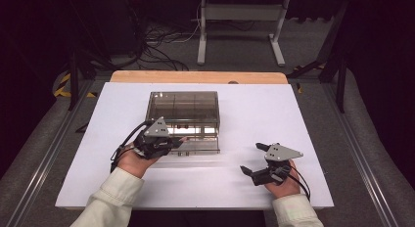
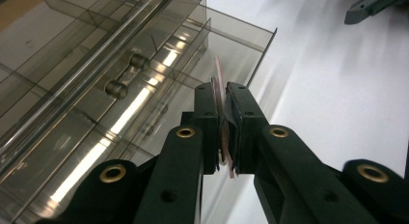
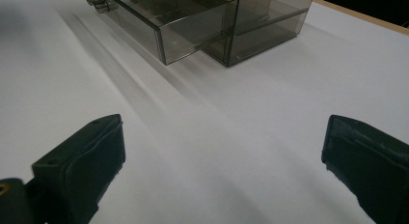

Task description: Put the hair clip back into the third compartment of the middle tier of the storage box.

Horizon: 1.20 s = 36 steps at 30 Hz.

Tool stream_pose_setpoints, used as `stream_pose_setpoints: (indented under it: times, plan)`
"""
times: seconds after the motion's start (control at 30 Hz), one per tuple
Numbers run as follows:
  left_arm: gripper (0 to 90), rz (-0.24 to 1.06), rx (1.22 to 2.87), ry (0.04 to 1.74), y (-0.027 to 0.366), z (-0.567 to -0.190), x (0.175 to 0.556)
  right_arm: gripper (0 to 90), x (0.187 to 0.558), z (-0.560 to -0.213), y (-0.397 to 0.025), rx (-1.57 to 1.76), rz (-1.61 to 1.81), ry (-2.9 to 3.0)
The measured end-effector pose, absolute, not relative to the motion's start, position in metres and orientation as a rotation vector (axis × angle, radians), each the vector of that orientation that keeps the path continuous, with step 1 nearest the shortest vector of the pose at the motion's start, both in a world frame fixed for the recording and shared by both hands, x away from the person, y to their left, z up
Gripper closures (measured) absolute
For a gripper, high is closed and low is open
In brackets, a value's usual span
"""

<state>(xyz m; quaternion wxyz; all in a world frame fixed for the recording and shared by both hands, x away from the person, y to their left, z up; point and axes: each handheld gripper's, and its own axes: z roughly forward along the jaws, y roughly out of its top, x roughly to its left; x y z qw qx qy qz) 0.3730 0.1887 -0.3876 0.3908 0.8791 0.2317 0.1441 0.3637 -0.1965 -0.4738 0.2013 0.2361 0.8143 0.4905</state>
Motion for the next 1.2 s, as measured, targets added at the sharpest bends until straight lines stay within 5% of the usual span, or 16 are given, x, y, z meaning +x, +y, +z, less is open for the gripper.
stream_pose_setpoints:
  times: [1.2]
  plan:
    - [83.9, 0.395, 2.278, 0.562, 0.148, -0.392, 0.396, 1.7, 0.364, -0.474, -0.197, 0.663, 1.383, 2.277]
